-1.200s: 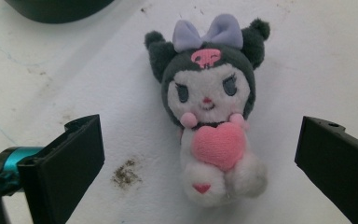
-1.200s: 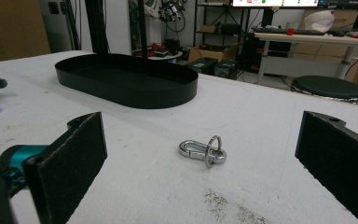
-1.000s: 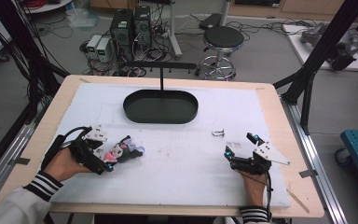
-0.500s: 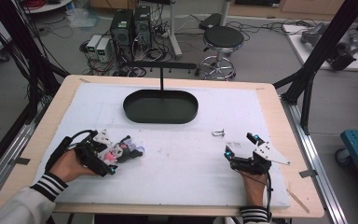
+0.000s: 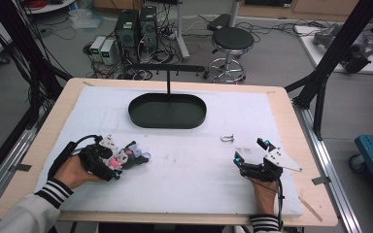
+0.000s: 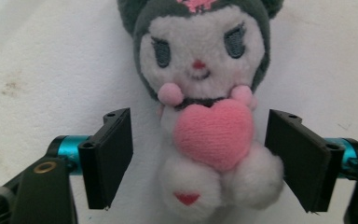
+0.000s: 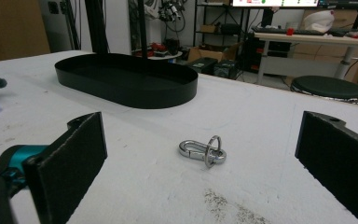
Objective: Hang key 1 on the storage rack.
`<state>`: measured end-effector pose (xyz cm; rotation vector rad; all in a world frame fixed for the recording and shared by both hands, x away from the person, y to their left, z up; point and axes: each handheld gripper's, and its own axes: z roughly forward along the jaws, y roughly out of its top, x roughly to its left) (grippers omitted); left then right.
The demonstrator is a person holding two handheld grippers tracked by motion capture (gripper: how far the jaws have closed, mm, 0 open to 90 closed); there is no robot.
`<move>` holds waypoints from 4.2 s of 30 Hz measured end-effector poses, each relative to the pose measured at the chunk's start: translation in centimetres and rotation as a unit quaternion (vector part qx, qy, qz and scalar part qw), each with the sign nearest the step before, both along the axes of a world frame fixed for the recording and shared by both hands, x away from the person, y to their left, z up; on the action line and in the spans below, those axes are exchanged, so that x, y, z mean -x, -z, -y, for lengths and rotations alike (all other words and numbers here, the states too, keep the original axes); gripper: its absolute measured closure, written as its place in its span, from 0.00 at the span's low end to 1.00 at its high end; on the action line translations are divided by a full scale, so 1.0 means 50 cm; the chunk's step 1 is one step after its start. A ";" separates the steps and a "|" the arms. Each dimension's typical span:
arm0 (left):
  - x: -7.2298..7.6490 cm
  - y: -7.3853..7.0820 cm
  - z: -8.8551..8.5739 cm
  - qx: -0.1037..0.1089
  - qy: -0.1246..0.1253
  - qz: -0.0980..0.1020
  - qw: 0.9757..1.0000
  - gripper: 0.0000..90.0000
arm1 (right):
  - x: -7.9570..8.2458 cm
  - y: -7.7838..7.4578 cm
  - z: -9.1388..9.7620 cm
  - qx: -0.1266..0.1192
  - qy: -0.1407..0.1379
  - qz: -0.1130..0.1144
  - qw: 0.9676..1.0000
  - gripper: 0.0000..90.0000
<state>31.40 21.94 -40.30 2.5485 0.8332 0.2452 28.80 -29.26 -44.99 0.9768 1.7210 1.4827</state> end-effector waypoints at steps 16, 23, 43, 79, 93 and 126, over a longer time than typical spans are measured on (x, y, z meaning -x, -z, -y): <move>0.003 0.003 0.000 -0.005 -0.002 -0.017 1.000 0.56 | 0.000 0.000 0.000 -0.002 0.000 -0.001 1.000 0.01; 0.010 -0.007 0.002 0.004 0.003 0.006 1.000 0.58 | 0.000 0.000 0.000 0.000 0.000 -0.001 1.000 0.01; 0.005 -0.084 -0.033 0.129 -0.026 0.090 0.987 0.58 | 0.000 0.000 0.000 0.002 0.000 0.002 1.000 0.01; -0.110 -0.228 -0.036 0.180 -0.087 0.159 0.967 0.58 | 0.000 0.000 0.000 0.001 0.000 0.001 1.000 0.01; -0.161 -0.258 -0.019 0.149 -0.112 0.171 0.967 0.58 | 0.000 0.000 0.000 0.001 -0.001 0.001 1.000 0.01; -0.254 -0.292 0.014 0.088 -0.158 0.160 0.970 0.58 | -0.001 0.000 0.001 -0.003 -0.001 0.000 1.000 0.01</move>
